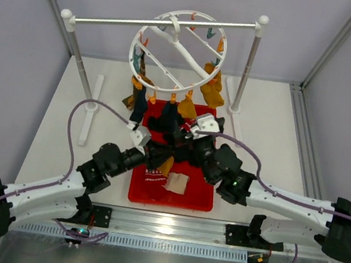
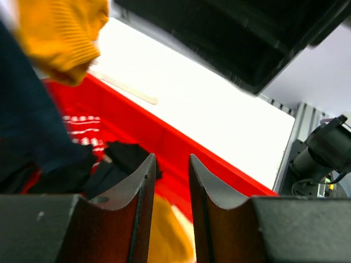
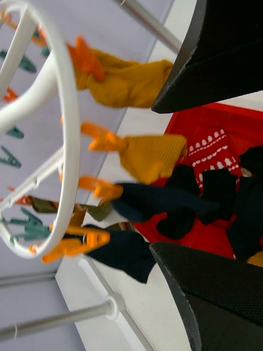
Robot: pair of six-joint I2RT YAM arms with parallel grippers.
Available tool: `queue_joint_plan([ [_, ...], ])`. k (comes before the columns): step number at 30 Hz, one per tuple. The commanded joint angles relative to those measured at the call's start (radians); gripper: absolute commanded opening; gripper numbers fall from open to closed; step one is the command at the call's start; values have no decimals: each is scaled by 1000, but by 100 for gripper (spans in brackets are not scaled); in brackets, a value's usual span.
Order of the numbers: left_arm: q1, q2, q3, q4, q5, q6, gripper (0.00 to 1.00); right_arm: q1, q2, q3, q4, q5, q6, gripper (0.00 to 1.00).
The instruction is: Remove the socks clipped to the hanger
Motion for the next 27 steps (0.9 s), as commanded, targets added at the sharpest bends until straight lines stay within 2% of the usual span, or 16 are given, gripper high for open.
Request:
queue_joint_plan([
  [1,0,218,145,15,133,-25,30,-96,-183,-95,52,5,95,98],
  [5,2,389,257,45,223,-53,28,-248,-367,-216,-2,-72,192,98],
  [7,-1,421,278,59,217,-62,25,-297,-431,-249,-24,-83,207,99],
  [11,-14,431,276,76,182,-60,24,-319,-550,-298,-53,-89,220,99],
  [20,-29,394,250,56,59,-42,24,-326,-515,-287,-44,-92,220,99],
  [21,-31,382,244,55,39,-39,25,-326,-511,-289,-42,-92,220,99],
  [24,-34,330,213,36,-37,-24,38,-328,-502,-284,-39,-95,221,99],
  [25,-35,317,207,25,-48,-16,46,-329,-502,-286,-39,-93,221,99],
  [27,-35,276,190,-4,-129,-4,53,-329,-503,-287,-39,-93,221,99],
])
